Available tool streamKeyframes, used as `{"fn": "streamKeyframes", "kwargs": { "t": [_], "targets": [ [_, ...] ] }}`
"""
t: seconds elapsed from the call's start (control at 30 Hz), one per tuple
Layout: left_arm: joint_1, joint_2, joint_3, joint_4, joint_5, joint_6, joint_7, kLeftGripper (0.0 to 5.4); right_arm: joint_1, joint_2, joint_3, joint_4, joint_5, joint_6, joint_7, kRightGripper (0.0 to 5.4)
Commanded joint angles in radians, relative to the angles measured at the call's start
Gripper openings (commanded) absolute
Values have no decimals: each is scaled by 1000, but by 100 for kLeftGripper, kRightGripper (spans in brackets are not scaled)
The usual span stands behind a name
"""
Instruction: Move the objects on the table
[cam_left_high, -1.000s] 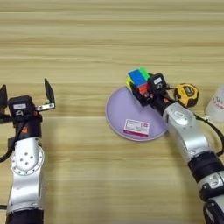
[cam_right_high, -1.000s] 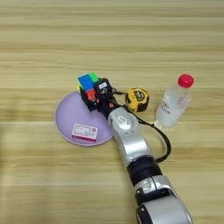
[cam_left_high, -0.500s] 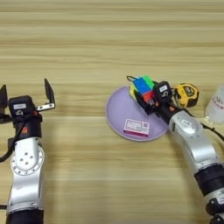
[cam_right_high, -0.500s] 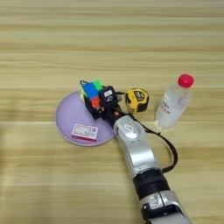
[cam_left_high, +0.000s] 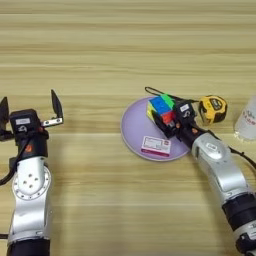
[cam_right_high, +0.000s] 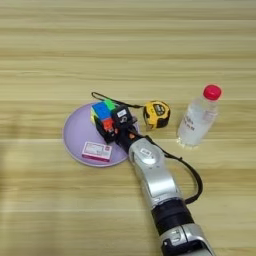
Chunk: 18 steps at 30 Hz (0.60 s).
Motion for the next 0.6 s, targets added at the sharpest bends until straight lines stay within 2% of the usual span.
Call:
{"fn": "streamKeyframes", "kwargs": {
  "t": [0.03,0.17,0.2,0.47,0.6],
  "targets": [
    [-7,-4,-5,1,6,15,4,540,9,2,9,-4,1,27,10,334],
    [-5,-3,-4,2,5,14,2,540,18,0,12,-15,4,30,15,334],
    [-5,-3,-4,3,5,14,2,540,21,1,12,-21,6,30,17,363],
    [-4,-3,-8,7,9,14,1,540,47,-3,19,-91,3,6,22,437],
    [-5,2,-17,16,29,16,6,540,55,-6,18,-120,-3,0,12,481]
  ]
}}
